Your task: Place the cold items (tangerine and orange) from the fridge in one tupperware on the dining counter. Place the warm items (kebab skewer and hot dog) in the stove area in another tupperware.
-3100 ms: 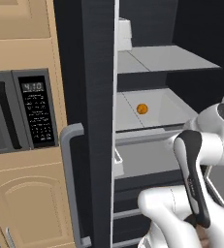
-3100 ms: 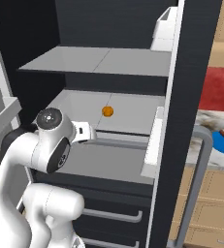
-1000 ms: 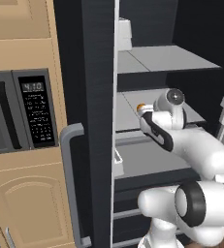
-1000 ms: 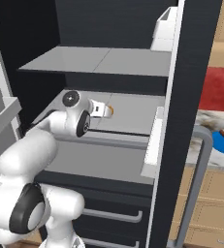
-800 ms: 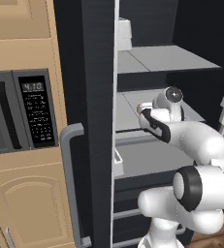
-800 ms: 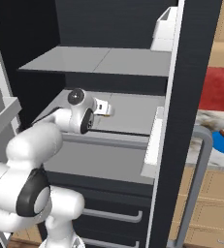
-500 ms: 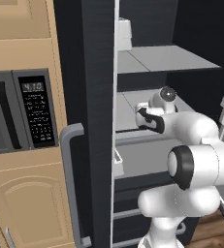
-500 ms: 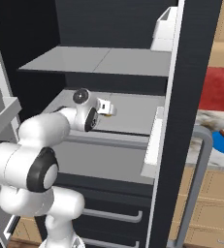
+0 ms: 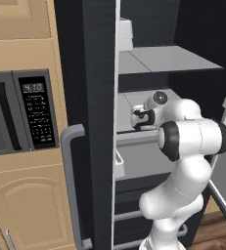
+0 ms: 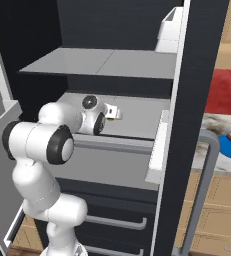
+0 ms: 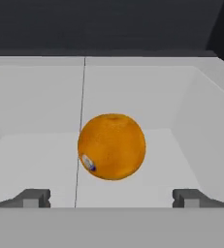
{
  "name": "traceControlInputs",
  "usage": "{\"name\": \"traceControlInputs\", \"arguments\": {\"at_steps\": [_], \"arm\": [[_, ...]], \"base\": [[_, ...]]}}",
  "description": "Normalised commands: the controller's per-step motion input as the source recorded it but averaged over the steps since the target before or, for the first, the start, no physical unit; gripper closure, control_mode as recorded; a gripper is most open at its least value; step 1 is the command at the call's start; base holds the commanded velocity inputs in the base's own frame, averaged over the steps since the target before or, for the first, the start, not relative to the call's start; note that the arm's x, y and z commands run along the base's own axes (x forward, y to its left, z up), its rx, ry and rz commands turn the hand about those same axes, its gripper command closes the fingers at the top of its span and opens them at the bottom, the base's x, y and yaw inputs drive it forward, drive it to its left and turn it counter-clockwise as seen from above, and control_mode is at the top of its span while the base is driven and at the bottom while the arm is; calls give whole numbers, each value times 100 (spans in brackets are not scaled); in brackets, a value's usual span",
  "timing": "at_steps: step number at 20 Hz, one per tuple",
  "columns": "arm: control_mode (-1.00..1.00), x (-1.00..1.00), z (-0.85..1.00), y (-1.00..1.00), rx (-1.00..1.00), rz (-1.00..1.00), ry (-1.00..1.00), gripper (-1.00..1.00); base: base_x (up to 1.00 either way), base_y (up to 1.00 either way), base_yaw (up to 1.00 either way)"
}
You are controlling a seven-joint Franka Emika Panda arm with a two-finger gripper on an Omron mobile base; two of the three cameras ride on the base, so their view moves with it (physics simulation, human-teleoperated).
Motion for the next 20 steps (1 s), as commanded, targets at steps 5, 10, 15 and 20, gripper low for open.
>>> {"name": "traceControlInputs", "arguments": {"at_steps": [5,10,15,20], "arm": [[-100,62,-30,0,0,0,0,-100],[-100,50,-29,-1,0,0,0,-100],[-100,42,-28,-9,0,-1,0,-100],[-100,3,-58,-2,0,-6,4,100]], "base": [[0,0,0],[0,0,0],[0,0,0],[0,0,0]]}}
